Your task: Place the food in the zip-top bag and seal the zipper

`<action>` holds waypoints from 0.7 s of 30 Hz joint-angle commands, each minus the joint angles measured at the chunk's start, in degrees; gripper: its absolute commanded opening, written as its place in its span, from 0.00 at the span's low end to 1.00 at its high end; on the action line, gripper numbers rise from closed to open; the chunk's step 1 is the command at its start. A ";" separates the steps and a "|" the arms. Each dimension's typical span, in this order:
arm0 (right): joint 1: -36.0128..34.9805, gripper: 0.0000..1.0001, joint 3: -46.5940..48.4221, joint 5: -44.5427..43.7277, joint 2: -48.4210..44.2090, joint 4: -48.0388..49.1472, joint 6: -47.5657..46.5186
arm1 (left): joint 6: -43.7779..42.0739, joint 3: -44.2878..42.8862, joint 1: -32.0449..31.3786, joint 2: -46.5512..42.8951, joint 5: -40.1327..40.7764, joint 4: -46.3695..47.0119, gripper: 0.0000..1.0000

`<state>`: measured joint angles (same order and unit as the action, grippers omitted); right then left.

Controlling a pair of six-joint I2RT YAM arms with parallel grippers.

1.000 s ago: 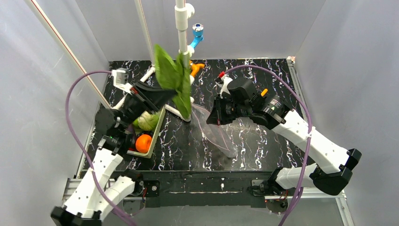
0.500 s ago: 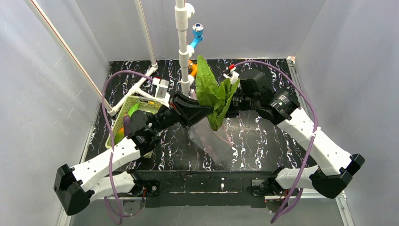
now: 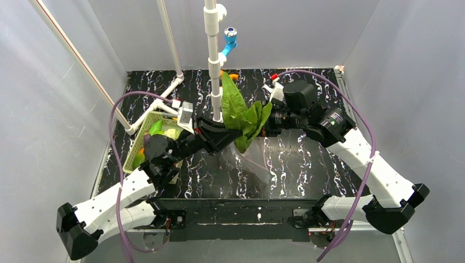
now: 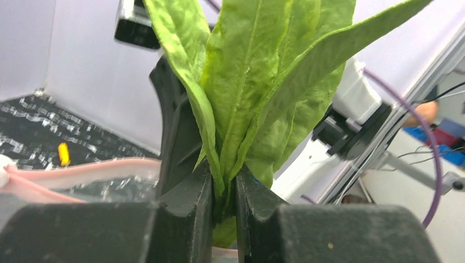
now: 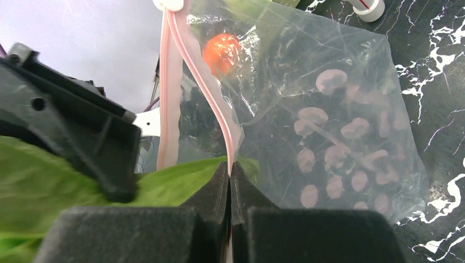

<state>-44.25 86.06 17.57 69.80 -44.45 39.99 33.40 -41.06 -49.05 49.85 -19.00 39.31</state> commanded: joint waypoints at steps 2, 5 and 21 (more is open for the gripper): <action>0.49 0.01 1.16 1.66 -1.01 2.12 -1.12 | 1.99 0.41 -0.57 -1.10 6.72 -5.62 0.00; 0.63 0.01 0.84 1.35 -1.49 2.67 -0.53 | 6.62 2.68 -0.64 -1.50 12.57 -3.48 0.00; 1.18 0.01 -1.32 -0.12 -2.23 4.85 0.38 | 18.23 -12.30 -1.25 1.51 24.74 -41.05 0.00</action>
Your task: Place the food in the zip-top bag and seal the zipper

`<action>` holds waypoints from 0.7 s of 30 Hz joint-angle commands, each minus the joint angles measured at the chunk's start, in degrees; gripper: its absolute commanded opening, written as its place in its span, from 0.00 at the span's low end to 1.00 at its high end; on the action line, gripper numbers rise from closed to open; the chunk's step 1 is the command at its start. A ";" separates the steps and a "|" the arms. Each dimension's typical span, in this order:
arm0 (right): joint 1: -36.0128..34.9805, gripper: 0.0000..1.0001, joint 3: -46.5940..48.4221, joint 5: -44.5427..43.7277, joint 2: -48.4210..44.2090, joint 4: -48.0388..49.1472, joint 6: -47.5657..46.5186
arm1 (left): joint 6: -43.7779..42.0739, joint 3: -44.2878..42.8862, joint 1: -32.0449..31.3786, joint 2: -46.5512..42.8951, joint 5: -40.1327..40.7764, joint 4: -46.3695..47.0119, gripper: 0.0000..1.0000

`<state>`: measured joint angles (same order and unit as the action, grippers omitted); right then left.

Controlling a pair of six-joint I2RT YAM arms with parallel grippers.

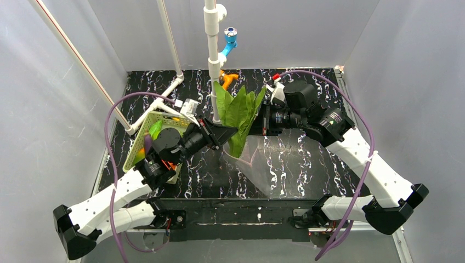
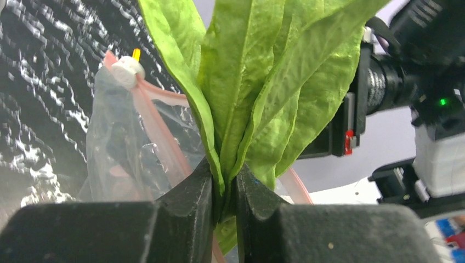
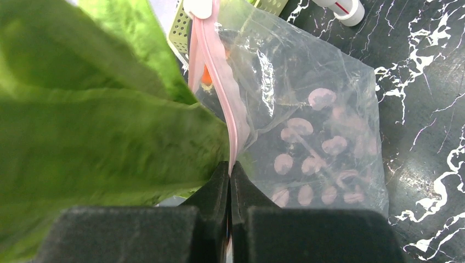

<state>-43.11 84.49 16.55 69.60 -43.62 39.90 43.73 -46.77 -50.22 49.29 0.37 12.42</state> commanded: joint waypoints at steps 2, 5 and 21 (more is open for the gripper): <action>0.08 0.01 -0.33 -0.72 -2.46 4.52 0.85 | 11.64 -7.66 -0.56 2.10 6.55 -15.71 0.01; 0.12 0.01 -2.23 -4.03 -3.38 6.46 2.34 | 13.67 -6.82 -2.29 1.45 9.38 -11.95 0.03; 2.03 0.01 -8.47 -13.41 -6.37 15.62 11.49 | 11.45 -0.15 -10.68 6.66 17.06 12.05 0.06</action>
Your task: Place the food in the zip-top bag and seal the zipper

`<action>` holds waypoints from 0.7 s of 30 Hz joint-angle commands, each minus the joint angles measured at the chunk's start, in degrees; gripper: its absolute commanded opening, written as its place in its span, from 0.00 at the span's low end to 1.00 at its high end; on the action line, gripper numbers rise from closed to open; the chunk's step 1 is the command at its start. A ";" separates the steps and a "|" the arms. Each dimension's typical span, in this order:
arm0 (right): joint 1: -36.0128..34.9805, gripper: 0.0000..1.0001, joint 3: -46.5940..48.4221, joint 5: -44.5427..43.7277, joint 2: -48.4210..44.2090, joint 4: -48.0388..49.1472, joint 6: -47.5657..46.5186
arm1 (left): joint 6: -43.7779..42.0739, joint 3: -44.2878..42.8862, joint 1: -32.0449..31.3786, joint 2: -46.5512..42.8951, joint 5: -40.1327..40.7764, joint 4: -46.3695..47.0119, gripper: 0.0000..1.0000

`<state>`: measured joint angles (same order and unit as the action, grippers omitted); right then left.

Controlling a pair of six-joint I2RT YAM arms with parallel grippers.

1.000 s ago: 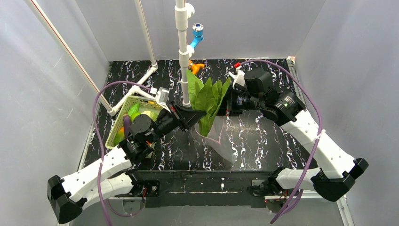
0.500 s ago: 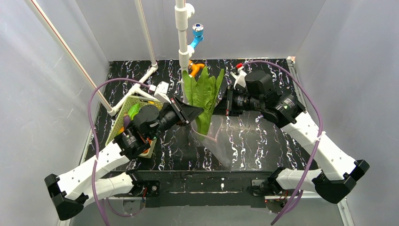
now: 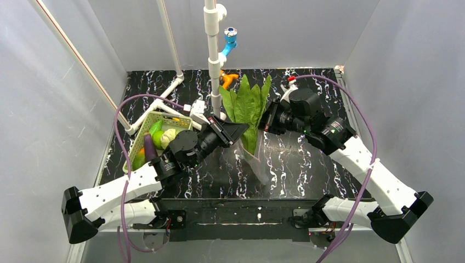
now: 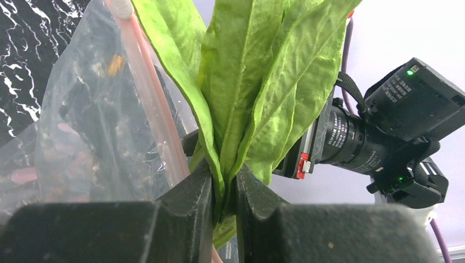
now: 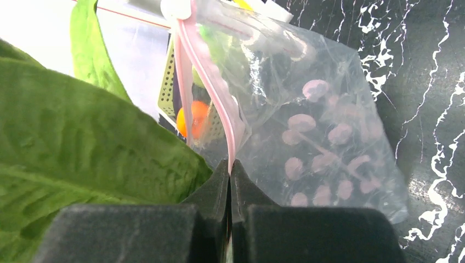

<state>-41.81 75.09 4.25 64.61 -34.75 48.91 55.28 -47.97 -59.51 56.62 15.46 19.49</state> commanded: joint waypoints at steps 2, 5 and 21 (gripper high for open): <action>0.87 0.01 0.72 -1.20 -1.45 6.94 2.75 | 0.63 1.06 -1.47 -0.67 2.47 4.24 0.07; 1.28 0.01 0.98 -0.94 -1.40 6.61 2.38 | 1.69 0.74 -1.47 -1.59 2.87 0.82 0.11; 2.25 0.01 0.69 1.81 -3.35 4.50 -2.33 | -6.59 -13.72 -1.55 -1.72 -0.59 -35.16 0.98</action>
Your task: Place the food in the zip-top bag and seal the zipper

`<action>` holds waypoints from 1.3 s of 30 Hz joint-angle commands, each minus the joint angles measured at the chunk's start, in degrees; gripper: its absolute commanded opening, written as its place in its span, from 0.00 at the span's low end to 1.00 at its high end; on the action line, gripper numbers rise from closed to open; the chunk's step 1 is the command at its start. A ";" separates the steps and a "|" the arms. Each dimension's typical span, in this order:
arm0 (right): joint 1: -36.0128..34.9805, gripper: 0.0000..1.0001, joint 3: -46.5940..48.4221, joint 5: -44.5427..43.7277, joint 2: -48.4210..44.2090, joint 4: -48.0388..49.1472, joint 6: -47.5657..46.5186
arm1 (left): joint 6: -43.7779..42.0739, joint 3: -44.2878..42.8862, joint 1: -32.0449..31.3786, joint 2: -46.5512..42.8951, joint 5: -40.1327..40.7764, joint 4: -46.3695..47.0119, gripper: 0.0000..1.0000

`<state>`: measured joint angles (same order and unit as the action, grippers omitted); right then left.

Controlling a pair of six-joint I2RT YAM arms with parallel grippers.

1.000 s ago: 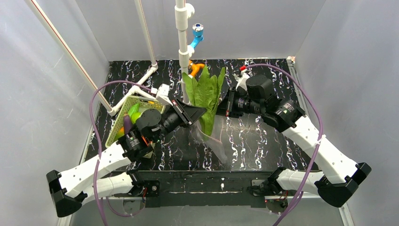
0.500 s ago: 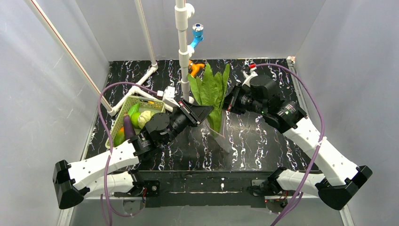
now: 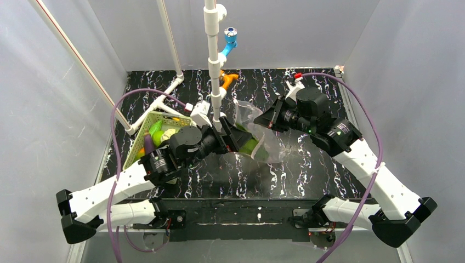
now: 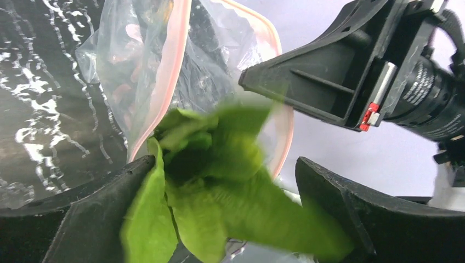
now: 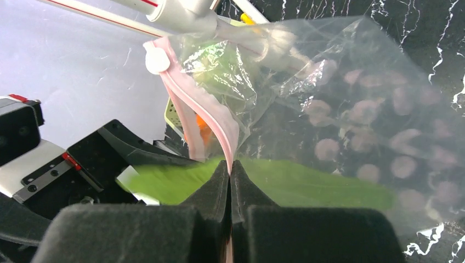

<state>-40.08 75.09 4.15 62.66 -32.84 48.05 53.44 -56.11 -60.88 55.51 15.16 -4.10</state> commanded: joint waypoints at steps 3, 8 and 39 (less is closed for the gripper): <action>0.80 0.01 1.18 3.26 -1.20 2.43 -1.78 | -7.86 -10.31 -0.14 -0.50 -1.30 -17.84 0.98; 1.04 0.01 2.83 5.81 0.12 0.44 -4.01 | -8.29 -12.99 -0.13 -4.22 0.65 -24.68 0.95; 0.89 0.01 20.96 -2.19 2.00 -25.61 -23.57 | -3.83 -16.57 -1.42 11.35 -14.97 -8.71 0.00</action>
<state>-39.33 87.00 8.25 64.11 -51.04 32.53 46.80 -71.64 -61.75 66.90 5.38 -21.59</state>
